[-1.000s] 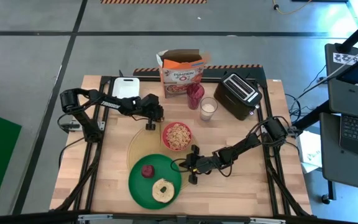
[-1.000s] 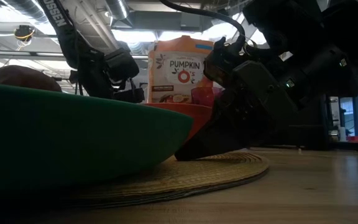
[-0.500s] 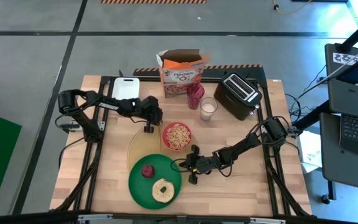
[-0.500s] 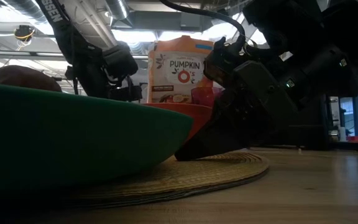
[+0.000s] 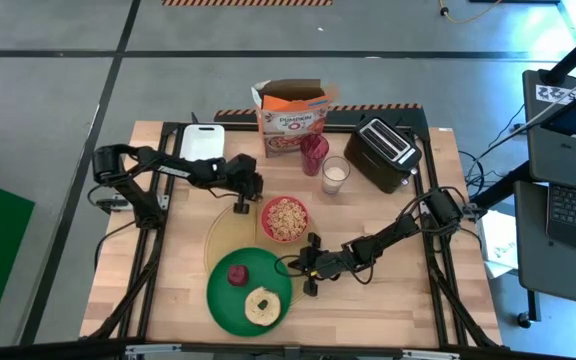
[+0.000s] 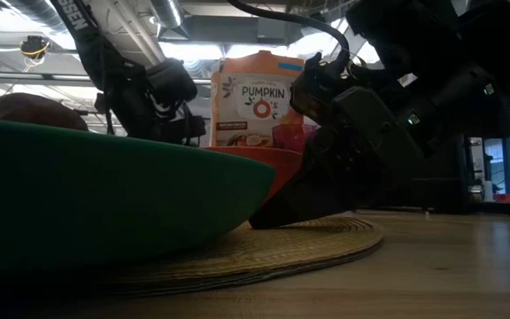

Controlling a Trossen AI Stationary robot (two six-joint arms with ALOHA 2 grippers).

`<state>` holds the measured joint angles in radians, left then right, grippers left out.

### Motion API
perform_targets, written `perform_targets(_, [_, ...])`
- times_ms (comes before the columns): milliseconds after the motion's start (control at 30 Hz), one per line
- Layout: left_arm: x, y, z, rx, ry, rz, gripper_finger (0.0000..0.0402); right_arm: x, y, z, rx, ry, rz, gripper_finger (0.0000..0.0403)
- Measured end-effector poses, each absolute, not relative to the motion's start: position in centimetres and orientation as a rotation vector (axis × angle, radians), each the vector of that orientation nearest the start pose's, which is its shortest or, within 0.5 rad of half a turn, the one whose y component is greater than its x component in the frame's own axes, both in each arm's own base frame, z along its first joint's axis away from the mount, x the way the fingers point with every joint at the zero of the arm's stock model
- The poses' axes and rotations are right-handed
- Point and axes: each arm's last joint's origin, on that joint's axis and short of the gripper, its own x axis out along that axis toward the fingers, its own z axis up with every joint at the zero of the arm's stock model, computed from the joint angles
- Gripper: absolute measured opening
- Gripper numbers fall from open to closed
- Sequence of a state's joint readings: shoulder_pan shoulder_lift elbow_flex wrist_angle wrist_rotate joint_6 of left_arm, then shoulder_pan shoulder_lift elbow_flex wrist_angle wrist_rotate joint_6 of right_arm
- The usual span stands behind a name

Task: Arrange a breakfast setting
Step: Put the spoon on the brown table mat, then return to Home Position

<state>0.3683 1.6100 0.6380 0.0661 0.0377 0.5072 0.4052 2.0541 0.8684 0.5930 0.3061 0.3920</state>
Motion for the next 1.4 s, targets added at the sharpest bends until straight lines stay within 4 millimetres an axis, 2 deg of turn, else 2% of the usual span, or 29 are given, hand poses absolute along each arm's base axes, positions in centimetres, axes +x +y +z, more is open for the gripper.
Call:
perform_targets(233, [25.9, 9.9, 13.0, 0.329, 0.936, 0.15, 0.0, 34.3, 13.7, 7.9, 0.167, 0.563, -0.018, 0.0005])
perform_targets(467, [25.4, 8.8, 16.8, 0.348, 0.808, 0.176, 0.0, 34.3, 13.7, 8.6, 0.105, 0.535, -0.002, 0.0005])
perform_targets(667, [24.0, 7.2, 20.7, 0.376, 0.652, 0.165, 0.0, 33.5, 13.3, 11.5, 0.021, 0.571, -0.025, 0.0005])
perform_targets(767, [22.9, 6.5, 21.7, 0.372, 0.595, 0.167, 0.0, 33.0, 12.9, 12.7, -0.025, 0.594, -0.067, 0.0005])
perform_targets(867, [21.6, 5.9, 22.6, 0.332, 0.5, 0.132, 0.0, 32.7, 13.0, 14.7, -0.092, 0.541, -0.066, 0.0005])
perform_targets(1067, [18.6, 5.4, 22.3, 0.202, 0.249, 0.002, 0.0, 32.0, 13.2, 18.2, -0.307, 0.416, -0.104, 0.0005])
perform_targets(1200, [17.0, 4.8, 21.1, 0.205, 0.161, -0.063, 0.0, 32.4, 12.8, 19.4, -0.386, 0.335, -0.07, 0.0005])
perform_targets(1300, [16.5, 4.6, 20.8, 0.226, 0.083, -0.08, 0.0, 33.6, 11.1, 20.2, -0.385, 0.246, 0.077, 0.0003])
perform_targets(1400, [16.4, 4.5, 21.0, 0.231, 0.0, -0.096, 0.0, 34.5, 8.7, 20.9, -0.398, 0.172, 0.131, 0.0003])
